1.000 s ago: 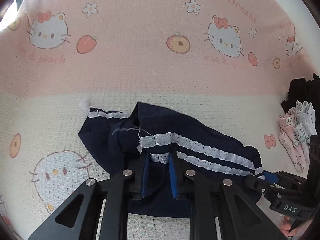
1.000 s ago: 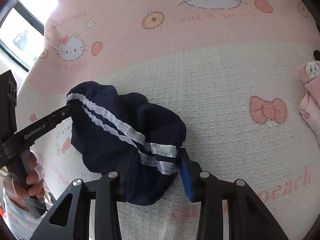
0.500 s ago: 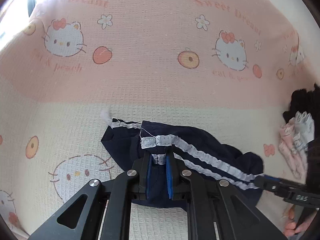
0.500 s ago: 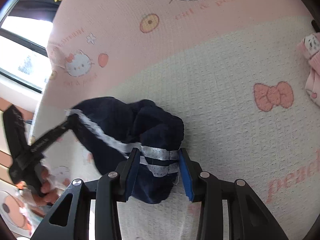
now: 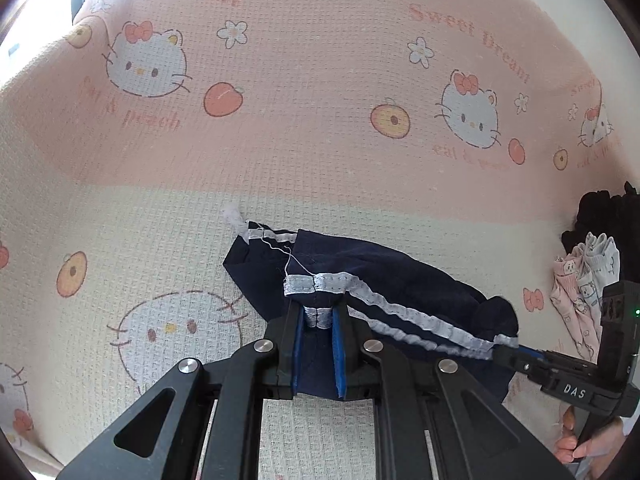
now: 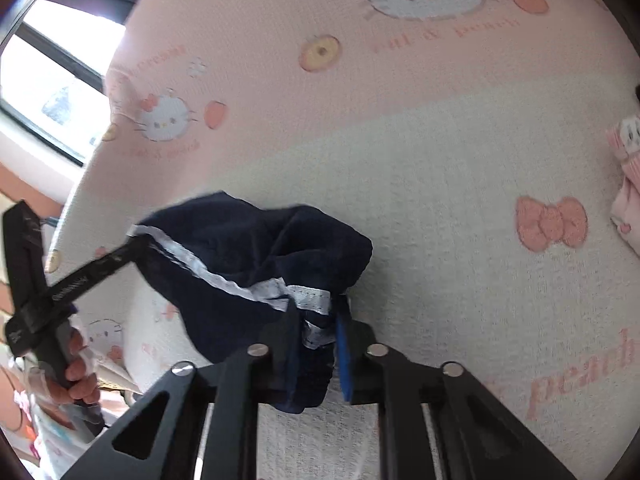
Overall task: Fold clothes
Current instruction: 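Grasp the striped trim with both grippers and lift the garment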
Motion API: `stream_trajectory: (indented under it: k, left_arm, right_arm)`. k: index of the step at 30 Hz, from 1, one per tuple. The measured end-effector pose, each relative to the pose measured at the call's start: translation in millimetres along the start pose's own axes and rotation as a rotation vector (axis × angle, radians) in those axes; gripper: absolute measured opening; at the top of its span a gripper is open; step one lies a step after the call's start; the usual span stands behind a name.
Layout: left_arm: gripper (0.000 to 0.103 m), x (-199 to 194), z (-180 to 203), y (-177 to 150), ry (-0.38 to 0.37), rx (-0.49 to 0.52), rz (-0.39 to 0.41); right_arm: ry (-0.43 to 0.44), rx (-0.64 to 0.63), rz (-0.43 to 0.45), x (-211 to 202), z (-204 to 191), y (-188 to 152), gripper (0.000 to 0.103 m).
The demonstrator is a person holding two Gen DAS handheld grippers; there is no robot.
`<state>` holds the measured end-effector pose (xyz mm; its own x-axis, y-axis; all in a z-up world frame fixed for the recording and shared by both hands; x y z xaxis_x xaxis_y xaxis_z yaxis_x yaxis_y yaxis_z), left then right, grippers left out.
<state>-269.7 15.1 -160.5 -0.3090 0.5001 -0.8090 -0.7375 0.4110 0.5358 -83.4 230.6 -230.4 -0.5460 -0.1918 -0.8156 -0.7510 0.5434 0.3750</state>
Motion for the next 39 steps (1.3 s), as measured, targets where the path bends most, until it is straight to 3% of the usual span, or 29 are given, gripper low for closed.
stream_trajectory:
  k: [5,11,22,29,34,39]
  left_arm:
    - [0.010,-7,-8,-3,-0.006,-0.038,0.002]
    - [0.010,-28,-26,-10,-0.090,-0.142,0.009]
    - [0.010,-71,-39,-32,-0.220,-0.235,0.022]
    - [0.010,-81,-39,-59,-0.197,-0.213,0.008]
    - [0.010,-72,-42,-84,-0.123,-0.190,-0.038]
    - [0.010,-63,-37,-112,-0.138,-0.178,-0.087]
  right_arm:
    - [0.052,-0.046,0.048,-20,-12,10,0.010]
    - [0.029,-0.107,0.037,-37,-28,7,0.010]
    - [0.108,-0.146,0.064,-76,-48,-21,0.010]
    - [0.069,-0.157,0.047,-71,-42,-31,0.010]
    - [0.055,-0.122,-0.007,-62,-24,-40,0.013]
    - [0.005,-0.138,-0.088,-46,-16,-59,0.013]
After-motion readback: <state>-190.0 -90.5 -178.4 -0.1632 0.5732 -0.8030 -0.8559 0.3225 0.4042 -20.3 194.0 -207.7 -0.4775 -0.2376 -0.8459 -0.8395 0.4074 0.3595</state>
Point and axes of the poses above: each gripper's, at about its wrist camera, not at the fingertips, and x roughly the way its jaws point, z to its right, y to its top, the point moved 4 cm from there along x, roughly the way its jaws point, and after that the axes turned 8 degrees about -y, right-handed, at the moved point
